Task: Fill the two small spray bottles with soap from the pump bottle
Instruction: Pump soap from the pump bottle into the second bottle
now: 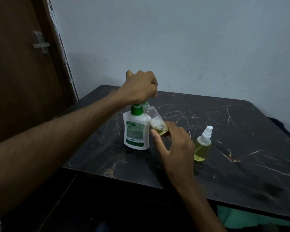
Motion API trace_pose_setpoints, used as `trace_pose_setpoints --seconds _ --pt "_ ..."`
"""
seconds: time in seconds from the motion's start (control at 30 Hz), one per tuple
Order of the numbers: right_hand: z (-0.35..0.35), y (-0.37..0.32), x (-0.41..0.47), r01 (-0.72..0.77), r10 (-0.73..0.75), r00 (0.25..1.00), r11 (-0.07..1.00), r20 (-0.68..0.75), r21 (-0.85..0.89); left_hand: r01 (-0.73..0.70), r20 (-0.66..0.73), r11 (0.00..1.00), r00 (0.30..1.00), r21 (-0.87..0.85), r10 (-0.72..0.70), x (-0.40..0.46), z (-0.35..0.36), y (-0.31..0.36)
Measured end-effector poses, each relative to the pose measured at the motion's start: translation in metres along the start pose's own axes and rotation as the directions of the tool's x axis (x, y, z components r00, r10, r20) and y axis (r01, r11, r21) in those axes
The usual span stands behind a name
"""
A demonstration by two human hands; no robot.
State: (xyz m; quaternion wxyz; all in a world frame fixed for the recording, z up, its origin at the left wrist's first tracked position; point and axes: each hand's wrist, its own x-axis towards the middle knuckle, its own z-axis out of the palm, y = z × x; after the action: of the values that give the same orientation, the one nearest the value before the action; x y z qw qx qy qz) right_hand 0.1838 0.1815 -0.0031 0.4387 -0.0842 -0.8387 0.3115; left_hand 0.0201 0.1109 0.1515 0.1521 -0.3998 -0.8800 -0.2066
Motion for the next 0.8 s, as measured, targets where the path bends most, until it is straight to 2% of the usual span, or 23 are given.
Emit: trace_pose_setpoints --seconds 0.8 --pt "-0.0004 0.0016 -0.0001 -0.011 0.011 1.000 1.000 0.013 -0.003 -0.016 0.020 0.999 1.000 0.050 0.015 0.0029 -0.0058 0.0050"
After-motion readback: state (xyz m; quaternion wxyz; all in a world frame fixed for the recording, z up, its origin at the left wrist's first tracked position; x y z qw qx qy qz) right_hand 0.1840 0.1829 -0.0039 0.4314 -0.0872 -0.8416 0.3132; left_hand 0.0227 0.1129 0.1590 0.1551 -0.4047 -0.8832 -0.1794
